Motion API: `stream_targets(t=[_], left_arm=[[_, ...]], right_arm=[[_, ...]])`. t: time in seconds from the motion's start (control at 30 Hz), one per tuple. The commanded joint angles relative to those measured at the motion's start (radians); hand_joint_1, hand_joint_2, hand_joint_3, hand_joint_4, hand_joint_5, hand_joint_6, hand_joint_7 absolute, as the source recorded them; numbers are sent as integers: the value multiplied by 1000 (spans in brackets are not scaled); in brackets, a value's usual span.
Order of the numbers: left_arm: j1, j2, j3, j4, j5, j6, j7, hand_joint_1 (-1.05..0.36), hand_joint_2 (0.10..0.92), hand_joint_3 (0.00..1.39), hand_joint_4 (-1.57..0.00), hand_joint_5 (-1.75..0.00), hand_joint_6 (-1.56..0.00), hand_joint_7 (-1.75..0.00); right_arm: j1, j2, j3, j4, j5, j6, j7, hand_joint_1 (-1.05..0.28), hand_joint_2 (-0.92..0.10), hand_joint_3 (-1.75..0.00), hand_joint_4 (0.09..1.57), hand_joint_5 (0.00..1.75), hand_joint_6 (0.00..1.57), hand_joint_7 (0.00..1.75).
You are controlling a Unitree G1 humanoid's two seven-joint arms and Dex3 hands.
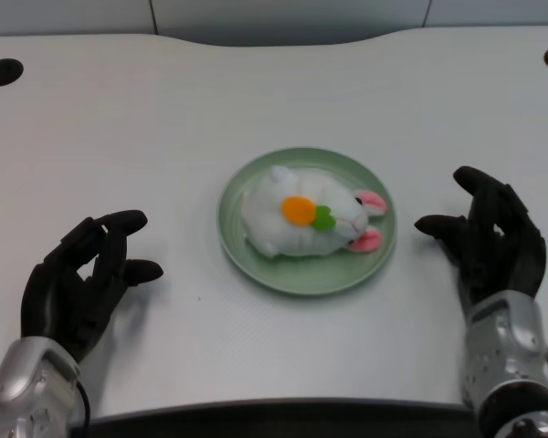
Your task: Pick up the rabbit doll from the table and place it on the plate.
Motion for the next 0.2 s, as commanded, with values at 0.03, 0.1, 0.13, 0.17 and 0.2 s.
stream_targets(t=[0.03,0.1,0.13,0.17,0.2], left_arm=[[-9,9,9,36,0,-23,-24,-474,921,551,-387,-1612,-540,-1031],[-14,13,7,49,6,-33,-30,-479,921,557,-393,-1613,-536,-1033],[-15,14,5,53,10,-37,-30,-490,921,556,-394,-1610,-541,-1037],[-16,15,5,56,11,-38,-30,-494,921,554,-397,-1608,-548,-1041],[-18,13,7,57,6,-33,-28,-497,921,549,-402,-1608,-559,-1046]], right_arm=[[-9,1,12,15,-24,-24,-17,-419,-921,-323,895,1286,766,945],[-5,-1,23,12,-42,-26,-26,-424,-921,-319,898,1269,764,939],[-2,-2,28,12,-49,-28,-27,-424,-921,-317,904,1270,774,941],[1,-5,32,13,-55,-32,-25,-422,-921,-314,909,1271,777,940],[5,-5,33,12,-56,-32,-20,-420,-921,-310,915,1273,780,937]])
